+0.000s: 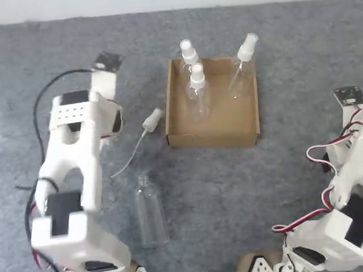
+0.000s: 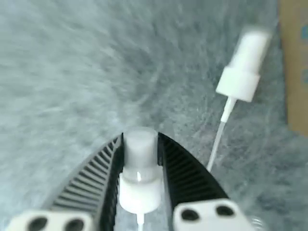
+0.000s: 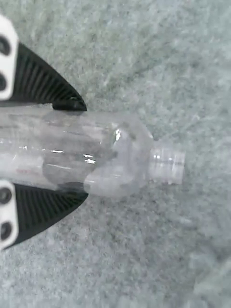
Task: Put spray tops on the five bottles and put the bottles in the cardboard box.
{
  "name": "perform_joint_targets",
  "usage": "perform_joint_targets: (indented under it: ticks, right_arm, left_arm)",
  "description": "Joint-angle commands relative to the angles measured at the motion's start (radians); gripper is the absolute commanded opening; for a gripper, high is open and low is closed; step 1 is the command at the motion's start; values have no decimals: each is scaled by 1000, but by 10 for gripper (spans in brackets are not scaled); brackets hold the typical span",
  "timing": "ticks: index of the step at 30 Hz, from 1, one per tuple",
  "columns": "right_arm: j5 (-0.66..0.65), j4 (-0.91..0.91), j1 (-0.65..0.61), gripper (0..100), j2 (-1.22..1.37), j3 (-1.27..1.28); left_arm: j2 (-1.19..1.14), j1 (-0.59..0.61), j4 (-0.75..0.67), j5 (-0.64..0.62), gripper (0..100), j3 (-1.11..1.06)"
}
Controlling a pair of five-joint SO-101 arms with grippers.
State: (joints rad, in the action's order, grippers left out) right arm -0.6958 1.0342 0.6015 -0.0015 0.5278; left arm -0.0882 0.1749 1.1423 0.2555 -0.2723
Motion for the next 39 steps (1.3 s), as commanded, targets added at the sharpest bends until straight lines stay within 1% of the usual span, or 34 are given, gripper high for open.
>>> perform_joint_targets:
  ticks: [1,4,7,9,11,15,18,20,23,28,33,39]
  right_arm:
    - [-5,90,2,42,-2,-133]
    - [-3,139,1,158,-2,-193]
    - [2,191,-36,273,-1,-236]
    - [2,232,-59,333,-1,-252]
    - [3,239,-74,366,-1,-269]
    - [8,263,-110,343,1,-328]
    - [8,275,-113,329,33,-390]
    - [8,298,-113,329,101,-457]
    - [8,380,-108,329,240,-597]
    - [2,481,-47,329,429,-813]
    - [-25,475,-42,322,549,-858]
    - [-25,424,-59,177,585,-858]
  left_arm:
    - [249,2,28,-91,9,-47]
    - [404,-37,46,-135,9,-153]
    - [534,-84,40,-138,10,-257]
    - [608,-94,18,-140,10,-317]
    - [664,-92,0,-140,10,-364]
    - [724,-92,-6,-137,10,-424]
    - [732,-92,-6,-137,10,-435]
    - [730,-92,-8,-137,10,-437]
    - [730,-92,-8,-137,10,-438]
    - [730,-92,-8,-137,10,-438]
    - [729,-100,-29,-138,10,-440]
    - [729,-95,-26,-138,10,-440]
